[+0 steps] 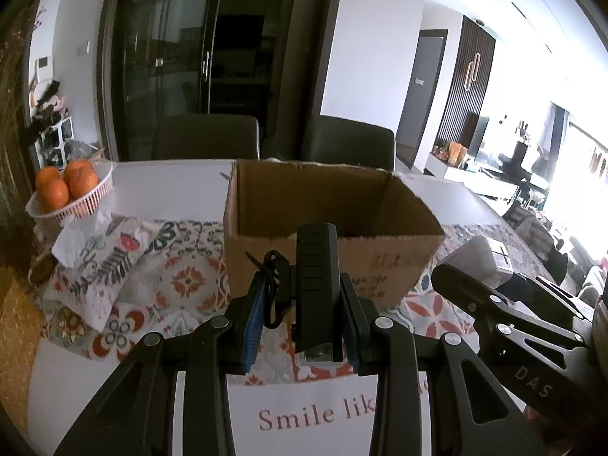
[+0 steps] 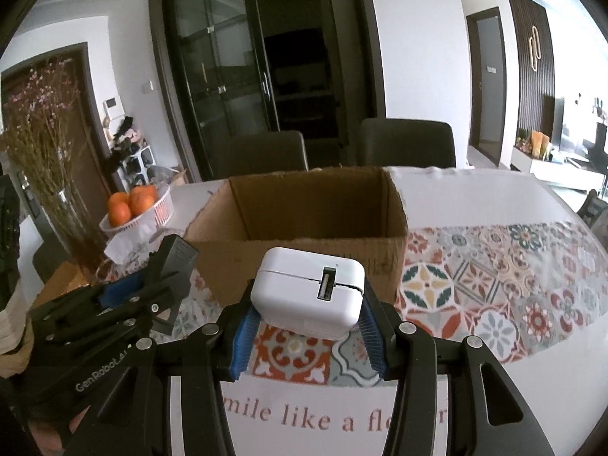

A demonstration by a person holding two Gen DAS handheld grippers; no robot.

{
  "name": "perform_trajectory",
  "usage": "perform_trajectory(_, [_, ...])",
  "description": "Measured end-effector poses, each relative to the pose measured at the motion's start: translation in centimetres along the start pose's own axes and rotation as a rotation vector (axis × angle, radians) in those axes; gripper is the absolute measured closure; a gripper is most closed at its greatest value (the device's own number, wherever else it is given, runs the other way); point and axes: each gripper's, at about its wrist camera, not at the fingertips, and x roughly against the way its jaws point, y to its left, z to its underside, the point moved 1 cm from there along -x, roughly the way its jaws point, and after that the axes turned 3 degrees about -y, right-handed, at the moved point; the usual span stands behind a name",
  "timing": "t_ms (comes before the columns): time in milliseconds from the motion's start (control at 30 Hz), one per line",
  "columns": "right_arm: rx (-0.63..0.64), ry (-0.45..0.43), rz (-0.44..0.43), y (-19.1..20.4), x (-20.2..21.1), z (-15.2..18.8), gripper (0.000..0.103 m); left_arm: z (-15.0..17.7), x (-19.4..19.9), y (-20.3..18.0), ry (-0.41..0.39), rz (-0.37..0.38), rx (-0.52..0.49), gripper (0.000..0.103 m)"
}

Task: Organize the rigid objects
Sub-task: 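Carry the black device and white plug with both grippers over the box, then open both grippers to drop the black device and white plug into the box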

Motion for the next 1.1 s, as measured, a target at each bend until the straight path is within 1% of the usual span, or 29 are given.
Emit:
perform_trajectory(233, [0.006, -0.019, -0.004, 0.0, -1.0, -2.1, 0.054, -2.3, -0.7, 0.2, -0.019, -0.002, -0.011, 0.068])
perform_trajectory(467, [0.027, -0.025, -0.004, 0.2, -2.1, -4.1, 0.054, -4.4, -1.8, 0.3, -0.013, -0.007, -0.026, 0.068])
perform_trajectory(800, [0.052, -0.002, 0.006, -0.3, -4.1, -7.2, 0.054, -7.2, -4.1, 0.0, 0.009, -0.02, -0.073, 0.068])
perform_trajectory(1100, [0.056, 0.079, 0.004, -1.0, -7.1, -8.9, 0.054, -8.9, -6.9, 0.0, 0.094, -0.01, -0.093, 0.068])
